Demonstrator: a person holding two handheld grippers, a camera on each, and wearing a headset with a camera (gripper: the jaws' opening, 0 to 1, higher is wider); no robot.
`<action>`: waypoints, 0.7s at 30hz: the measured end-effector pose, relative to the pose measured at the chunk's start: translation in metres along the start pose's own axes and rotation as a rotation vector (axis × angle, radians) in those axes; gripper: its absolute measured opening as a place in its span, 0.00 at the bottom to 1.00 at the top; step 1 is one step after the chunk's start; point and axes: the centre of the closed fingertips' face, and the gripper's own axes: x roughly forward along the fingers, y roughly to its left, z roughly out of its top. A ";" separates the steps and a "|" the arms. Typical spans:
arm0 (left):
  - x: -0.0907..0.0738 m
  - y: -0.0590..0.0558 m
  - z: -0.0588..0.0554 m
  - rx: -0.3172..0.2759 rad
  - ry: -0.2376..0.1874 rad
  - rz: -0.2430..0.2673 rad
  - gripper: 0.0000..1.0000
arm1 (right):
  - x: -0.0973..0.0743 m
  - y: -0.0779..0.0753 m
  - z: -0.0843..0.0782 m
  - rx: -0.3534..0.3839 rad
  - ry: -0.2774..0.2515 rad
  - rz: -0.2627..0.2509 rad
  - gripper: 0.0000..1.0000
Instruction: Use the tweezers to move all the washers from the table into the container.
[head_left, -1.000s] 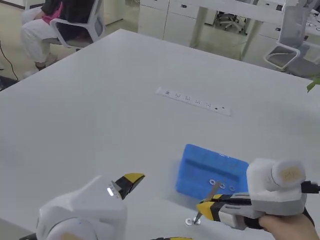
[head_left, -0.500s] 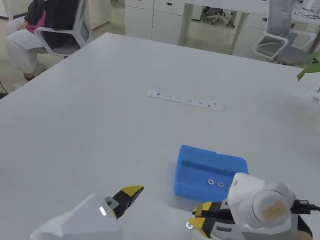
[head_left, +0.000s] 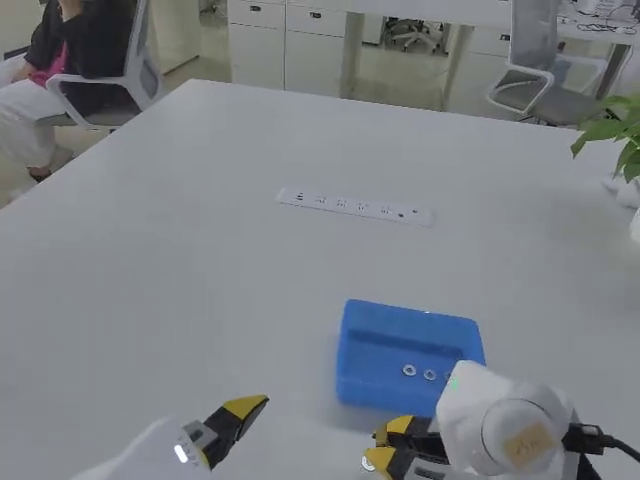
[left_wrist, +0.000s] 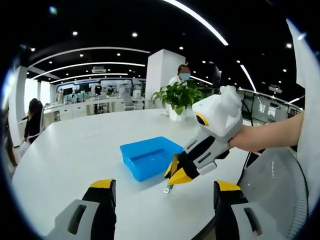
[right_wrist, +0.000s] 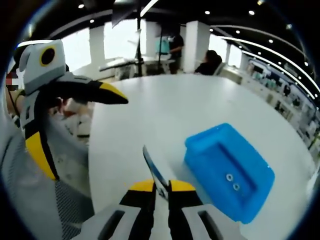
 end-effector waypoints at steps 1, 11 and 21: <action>0.000 0.001 0.000 0.000 0.000 0.003 0.81 | -0.001 0.000 -0.001 -0.008 -0.002 0.004 0.05; 0.000 0.000 -0.003 0.008 0.016 -0.001 0.80 | -0.006 -0.004 -0.005 0.040 -0.019 -0.009 0.05; 0.000 -0.001 -0.004 0.010 0.021 -0.002 0.80 | -0.009 -0.005 -0.007 0.074 -0.025 -0.012 0.04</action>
